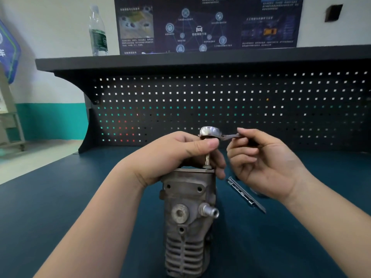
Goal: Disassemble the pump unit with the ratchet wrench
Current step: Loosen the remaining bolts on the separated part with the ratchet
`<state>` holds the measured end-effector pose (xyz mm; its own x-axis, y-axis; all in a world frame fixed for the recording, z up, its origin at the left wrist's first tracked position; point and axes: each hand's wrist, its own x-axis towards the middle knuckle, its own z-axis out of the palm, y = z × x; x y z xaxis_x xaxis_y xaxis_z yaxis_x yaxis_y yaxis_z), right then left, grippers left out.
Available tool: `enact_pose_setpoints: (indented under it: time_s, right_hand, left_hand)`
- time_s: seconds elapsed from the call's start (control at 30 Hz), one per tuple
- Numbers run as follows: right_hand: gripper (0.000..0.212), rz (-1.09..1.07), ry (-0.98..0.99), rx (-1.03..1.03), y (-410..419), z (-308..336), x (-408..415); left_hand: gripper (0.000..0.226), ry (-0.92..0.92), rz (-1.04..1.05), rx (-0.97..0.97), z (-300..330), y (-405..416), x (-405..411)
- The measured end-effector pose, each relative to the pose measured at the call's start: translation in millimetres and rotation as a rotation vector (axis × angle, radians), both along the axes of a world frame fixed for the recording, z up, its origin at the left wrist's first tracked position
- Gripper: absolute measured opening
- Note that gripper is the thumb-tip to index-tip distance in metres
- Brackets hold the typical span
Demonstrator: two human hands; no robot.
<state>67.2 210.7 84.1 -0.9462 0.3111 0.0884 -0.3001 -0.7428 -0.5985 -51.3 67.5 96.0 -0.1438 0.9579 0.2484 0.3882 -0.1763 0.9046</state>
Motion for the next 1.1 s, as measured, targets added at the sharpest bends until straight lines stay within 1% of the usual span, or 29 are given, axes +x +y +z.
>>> enact_pose_setpoints:
  time_s: [0.07,0.1,0.13,0.17,0.2,0.23,0.27,0.3,0.33,0.37,0.4,0.43,0.5,0.53,0.6,0.67,0.7,0.73,0.77,0.8,0.83,0.87,0.9,0.93,0.97,1.0,1.03,1.07,1.1]
  right_hand:
    - [0.018,-0.070,0.003,0.015,-1.4,-0.9,-0.8]
    - [0.018,-0.150,0.033,0.069,-3.7,0.0,-0.6]
    - [0.019,-0.251,0.093,0.150,-6.8,2.0,1.1]
    - [0.022,-0.374,0.178,0.288,-11.2,4.3,4.8]
    - [0.025,-0.531,0.284,0.504,-16.8,6.2,10.6]
    - [0.026,-0.726,0.390,0.802,-23.9,8.3,18.0]
    - [0.025,-0.933,0.468,1.146,-30.5,10.1,23.8]
    - [0.027,-1.103,0.503,1.456,-34.3,10.8,28.8]
    - [0.030,-1.221,0.505,1.662,-35.1,10.8,32.0]
    - [0.030,-1.249,0.489,1.709,-35.7,10.8,33.5]
    - [0.027,-1.209,0.467,1.642,-36.6,10.1,33.0]
    - [0.024,-1.098,0.444,1.467,-36.8,10.8,30.9]
    - [0.022,-0.800,0.386,0.998,-32.4,12.1,23.4]
    - [0.023,-0.668,0.336,0.798,-28.1,12.2,19.3]
    - [0.020,-0.421,0.235,0.479,-17.7,11.1,12.0]
    - [0.017,-0.236,0.157,0.220,-12.8,5.4,6.1]
    - [0.016,-0.185,0.141,0.120,-11.2,0.7,2.9]
    - [0.015,-0.164,0.133,0.055,-10.3,-3.2,0.2]
    - [0.015,-0.175,0.136,0.051,-11.3,-5.0,-1.0]
    - [0.014,-0.221,0.156,0.108,-12.6,-5.0,-0.2]
    - [0.016,-0.301,0.205,0.235,-13.6,-3.3,2.6]
    - [0.019,-0.411,0.278,0.437,-14.4,-0.2,7.9]
    - [0.021,-0.567,0.361,0.708,-17.4,4.2,15.3]
    - [0.023,-0.745,0.433,1.024,-22.3,9.0,22.4]
    - [0.024,-0.908,0.477,1.334,-27.0,12.3,28.2]
    - [0.026,-1.044,0.488,1.573,-29.4,14.1,32.8]
    - [0.027,-1.131,0.487,1.694,-30.4,14.7,36.0]
    - [0.026,-1.143,0.487,1.694,-30.9,14.3,36.4]
    - [0.022,-1.080,0.477,1.597,-30.2,13.9,35.5]
  left_hand:
    - [0.032,-0.006,-0.010,0.001,0.1,0.3,-1.2]
    - [0.031,-0.011,-0.015,0.005,0.1,0.0,-1.2]
    - [0.031,-0.018,-0.019,0.009,-0.2,-0.2,-1.4]
    - [0.031,-0.022,-0.022,0.014,-0.5,-0.4,-1.5]
    - [0.031,-0.020,-0.027,0.019,-1.0,-0.5,-1.7]
    - [0.031,-0.016,-0.034,0.024,-1.1,-0.7,-1.6]
    - [0.031,-0.012,-0.039,0.031,-1.3,-0.6,-1.5]
    - [0.030,-0.011,-0.041,0.042,-1.5,-0.6,-1.2]
    - [0.029,-0.012,-0.041,0.053,-1.9,-0.4,-1.3]
    - [0.027,-0.017,-0.047,0.056,-2.0,-0.4,-1.4]
    - [0.026,-0.032,-0.063,0.048,-2.3,-0.4,-1.9]
    - [0.024,-0.054,-0.082,0.029,-2.4,-0.6,-2.6]
    - [0.025,-0.091,-0.097,-0.011,-2.1,-0.8,-4.9]
    - [0.027,-0.101,-0.094,-0.023,-2.0,-0.8,-6.1]
    - [0.027,-0.115,-0.090,-0.026,-1.9,-0.1,-7.5]
    - [0.026,-0.106,-0.065,-0.028,-1.7,1.2,-7.3]
    - [0.025,-0.098,-0.050,-0.033,-1.7,1.7,-7.0]
    - [0.025,-0.089,-0.036,-0.036,-2.1,2.7,-7.5]
    - [0.025,-0.084,-0.026,-0.039,-1.8,2.7,-7.2]
    - [0.025,-0.081,-0.022,-0.038,-1.7,2.7,-7.5]
    - [0.023,-0.079,-0.019,-0.038,-1.4,2.3,-7.6]
    - [0.022,-0.073,-0.015,-0.031,-1.6,2.6,-8.7]
    - [0.021,-0.065,-0.007,-0.028,-1.3,2.3,-8.1]
    - [0.020,-0.054,-0.006,-0.022,-1.3,2.5,-7.8]
    - [0.018,-0.044,-0.011,-0.017,-1.2,2.6,-6.5]
    - [0.018,-0.036,-0.021,0.000,-2.1,4.1,-6.5]
    - [0.018,-0.036,-0.030,0.010,-2.1,4.2,-4.4]
    - [0.016,-0.036,-0.039,0.021,-2.3,5.0,-4.1]
    - [0.016,-0.040,-0.048,0.019,-1.7,5.1,-1.7]
